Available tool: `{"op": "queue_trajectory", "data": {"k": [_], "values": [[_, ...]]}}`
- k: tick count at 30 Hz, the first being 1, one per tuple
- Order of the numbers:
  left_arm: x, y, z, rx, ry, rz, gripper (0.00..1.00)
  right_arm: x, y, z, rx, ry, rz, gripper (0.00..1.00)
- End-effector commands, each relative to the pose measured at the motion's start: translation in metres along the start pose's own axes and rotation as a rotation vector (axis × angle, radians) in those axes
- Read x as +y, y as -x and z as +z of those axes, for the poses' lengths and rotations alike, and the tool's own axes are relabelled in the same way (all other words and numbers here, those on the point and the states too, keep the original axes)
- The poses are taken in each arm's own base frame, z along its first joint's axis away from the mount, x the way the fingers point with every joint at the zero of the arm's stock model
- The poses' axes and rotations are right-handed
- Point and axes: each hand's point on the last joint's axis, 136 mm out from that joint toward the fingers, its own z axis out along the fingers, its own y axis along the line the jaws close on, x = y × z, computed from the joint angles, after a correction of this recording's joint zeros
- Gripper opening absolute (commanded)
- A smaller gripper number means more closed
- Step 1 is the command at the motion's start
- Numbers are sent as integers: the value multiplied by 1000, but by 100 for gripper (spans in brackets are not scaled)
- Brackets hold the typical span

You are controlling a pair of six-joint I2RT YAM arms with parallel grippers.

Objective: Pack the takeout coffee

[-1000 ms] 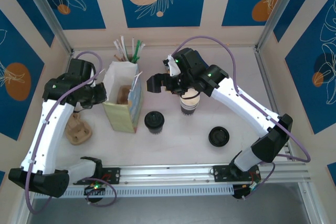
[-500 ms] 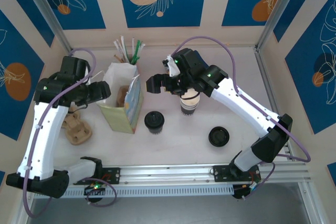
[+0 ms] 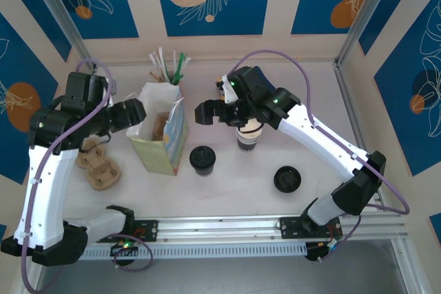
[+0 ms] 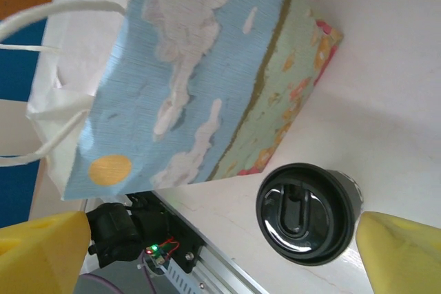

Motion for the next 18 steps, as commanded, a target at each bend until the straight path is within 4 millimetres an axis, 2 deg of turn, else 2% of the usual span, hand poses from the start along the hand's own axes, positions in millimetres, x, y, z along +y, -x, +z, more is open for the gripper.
{"op": "queue_trajectory", "data": {"k": [1,8,12,18], "values": [[-21,-1,-6,-12,-59,8,78,-14,-9,-13,-14,-51,29,99],[-59,-10,2,12,-103,133,78,-46,-28,-25,-38,-151,89,99],[-84,-23,10,46,-133,205,77,-64,-38,-34,-39,-189,124,99],[-111,-45,20,61,-105,265,74,-76,-50,-45,-35,-189,135,99]]}}
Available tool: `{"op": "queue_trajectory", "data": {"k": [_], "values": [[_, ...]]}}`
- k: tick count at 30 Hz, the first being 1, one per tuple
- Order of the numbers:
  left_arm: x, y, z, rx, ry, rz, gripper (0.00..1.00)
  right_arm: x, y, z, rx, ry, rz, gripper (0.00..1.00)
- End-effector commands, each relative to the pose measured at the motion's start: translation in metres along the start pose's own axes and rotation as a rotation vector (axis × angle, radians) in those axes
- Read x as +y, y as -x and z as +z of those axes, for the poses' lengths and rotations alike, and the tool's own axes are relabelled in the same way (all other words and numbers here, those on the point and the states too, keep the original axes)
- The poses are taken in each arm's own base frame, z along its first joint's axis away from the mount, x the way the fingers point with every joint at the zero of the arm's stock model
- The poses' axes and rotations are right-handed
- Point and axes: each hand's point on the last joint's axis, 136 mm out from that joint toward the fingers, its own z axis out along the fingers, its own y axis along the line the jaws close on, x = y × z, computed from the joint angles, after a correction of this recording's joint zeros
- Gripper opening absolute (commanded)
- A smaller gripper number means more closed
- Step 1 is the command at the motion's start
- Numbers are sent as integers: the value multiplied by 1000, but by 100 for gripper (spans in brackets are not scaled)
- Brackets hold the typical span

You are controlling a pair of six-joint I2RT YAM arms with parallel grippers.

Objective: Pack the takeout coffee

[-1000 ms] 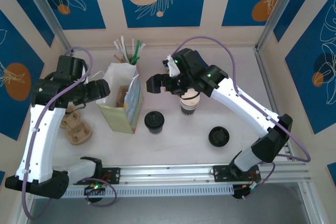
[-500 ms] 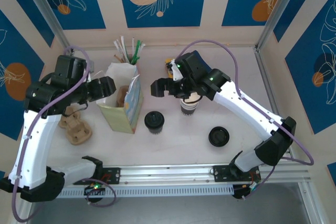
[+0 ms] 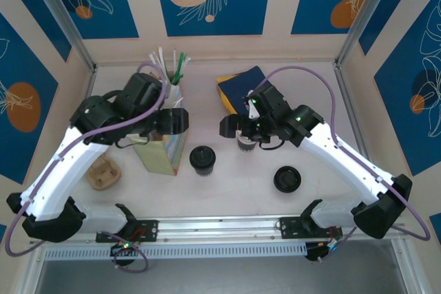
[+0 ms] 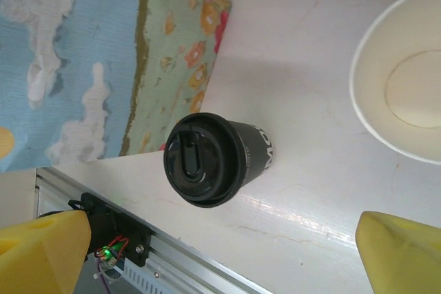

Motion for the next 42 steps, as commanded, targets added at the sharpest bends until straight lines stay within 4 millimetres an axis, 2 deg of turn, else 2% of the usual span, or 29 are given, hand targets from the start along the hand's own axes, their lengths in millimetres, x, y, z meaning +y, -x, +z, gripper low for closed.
{"op": "queue_trajectory", "data": {"k": [1,8,12,15,21,26,32,42], "values": [[-11,3,-1,-50,32,-13,74,-12,-7,-8,9,-13,18,99],[-43,-24,33,0,89,-2,73,-39,-13,-29,-28,-38,68,99],[-50,-42,57,45,123,-12,73,-45,-17,-41,-83,39,103,99],[-48,-54,76,68,135,-50,74,-48,-20,-50,-123,74,90,99],[-40,-70,98,90,167,-90,73,-46,-26,-65,-204,129,10,99],[-38,-85,121,147,211,-91,74,-50,-30,-66,-209,118,22,99],[-25,-98,145,215,249,-110,74,-48,-34,-65,-155,111,10,99],[-7,-107,162,265,314,-101,78,-48,-37,-62,-147,120,-4,99]]}}
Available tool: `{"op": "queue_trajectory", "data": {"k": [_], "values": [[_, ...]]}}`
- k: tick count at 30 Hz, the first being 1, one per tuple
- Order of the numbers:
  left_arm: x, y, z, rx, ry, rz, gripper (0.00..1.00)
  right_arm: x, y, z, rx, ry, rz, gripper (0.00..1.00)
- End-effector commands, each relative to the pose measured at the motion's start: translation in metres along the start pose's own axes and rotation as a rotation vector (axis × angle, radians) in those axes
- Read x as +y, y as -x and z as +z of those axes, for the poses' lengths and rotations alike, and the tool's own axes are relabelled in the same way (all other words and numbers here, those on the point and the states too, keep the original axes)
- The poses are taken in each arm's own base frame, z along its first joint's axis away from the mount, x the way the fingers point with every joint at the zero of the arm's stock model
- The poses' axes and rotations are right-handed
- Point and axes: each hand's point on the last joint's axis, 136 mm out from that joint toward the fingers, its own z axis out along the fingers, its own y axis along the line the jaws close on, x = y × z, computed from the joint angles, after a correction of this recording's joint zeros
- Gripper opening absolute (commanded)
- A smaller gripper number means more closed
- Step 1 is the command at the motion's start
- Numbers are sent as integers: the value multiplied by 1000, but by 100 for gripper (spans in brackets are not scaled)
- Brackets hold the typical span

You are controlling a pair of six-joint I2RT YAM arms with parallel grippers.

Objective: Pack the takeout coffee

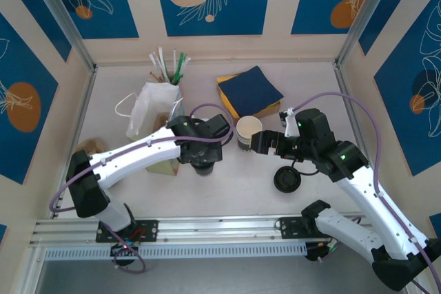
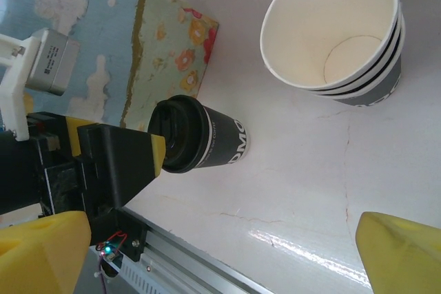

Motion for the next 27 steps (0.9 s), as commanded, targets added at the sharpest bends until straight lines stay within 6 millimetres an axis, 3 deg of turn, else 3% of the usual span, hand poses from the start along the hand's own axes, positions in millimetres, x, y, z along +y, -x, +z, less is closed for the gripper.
{"op": "queue_trajectory", "data": {"k": [1,27], "values": [[4,-3,11,33,23,4,78,4,-3,-4,14,20,-26,99],[7,0,35,92,97,15,77,2,-5,0,25,21,-60,99]]}}
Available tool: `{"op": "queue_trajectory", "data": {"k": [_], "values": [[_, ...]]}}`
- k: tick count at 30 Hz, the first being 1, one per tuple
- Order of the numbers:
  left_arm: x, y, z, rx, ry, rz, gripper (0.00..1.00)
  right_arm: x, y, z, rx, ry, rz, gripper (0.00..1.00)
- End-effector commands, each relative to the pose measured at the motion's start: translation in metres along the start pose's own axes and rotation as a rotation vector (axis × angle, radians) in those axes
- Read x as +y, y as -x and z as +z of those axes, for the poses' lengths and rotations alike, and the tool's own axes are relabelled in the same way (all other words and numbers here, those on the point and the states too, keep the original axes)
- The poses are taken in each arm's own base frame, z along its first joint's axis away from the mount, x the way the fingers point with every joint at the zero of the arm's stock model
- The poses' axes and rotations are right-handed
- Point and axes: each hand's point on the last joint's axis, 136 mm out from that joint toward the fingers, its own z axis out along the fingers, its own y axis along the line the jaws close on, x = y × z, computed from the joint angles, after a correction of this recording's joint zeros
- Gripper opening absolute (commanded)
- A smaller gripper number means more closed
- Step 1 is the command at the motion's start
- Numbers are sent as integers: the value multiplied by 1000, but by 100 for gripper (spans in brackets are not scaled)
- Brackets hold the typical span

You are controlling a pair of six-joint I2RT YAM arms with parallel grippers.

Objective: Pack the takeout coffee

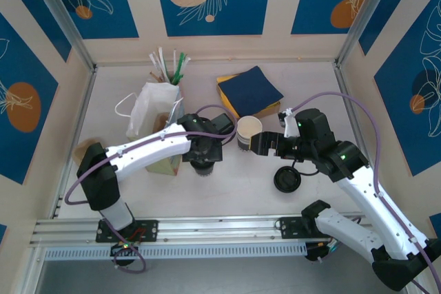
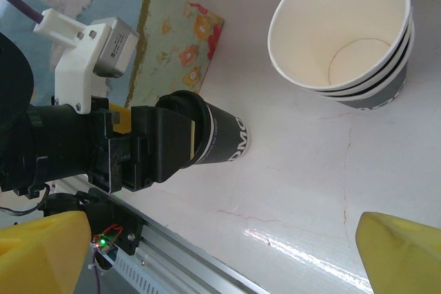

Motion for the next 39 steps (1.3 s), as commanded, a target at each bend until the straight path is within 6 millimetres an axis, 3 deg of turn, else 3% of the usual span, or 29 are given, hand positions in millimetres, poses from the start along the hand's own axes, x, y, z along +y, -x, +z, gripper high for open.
{"op": "queue_trajectory", "data": {"k": [1,13,27,39], "values": [[3,0,4,30,26,0,77,1,-3,0,15,11,-17,99],[4,1,2,31,21,-4,79,0,-2,2,18,9,-21,99],[5,7,-16,-2,-13,-22,81,2,-1,5,24,15,-21,99],[8,0,-6,29,-17,-34,81,2,0,7,30,17,-22,99]]}}
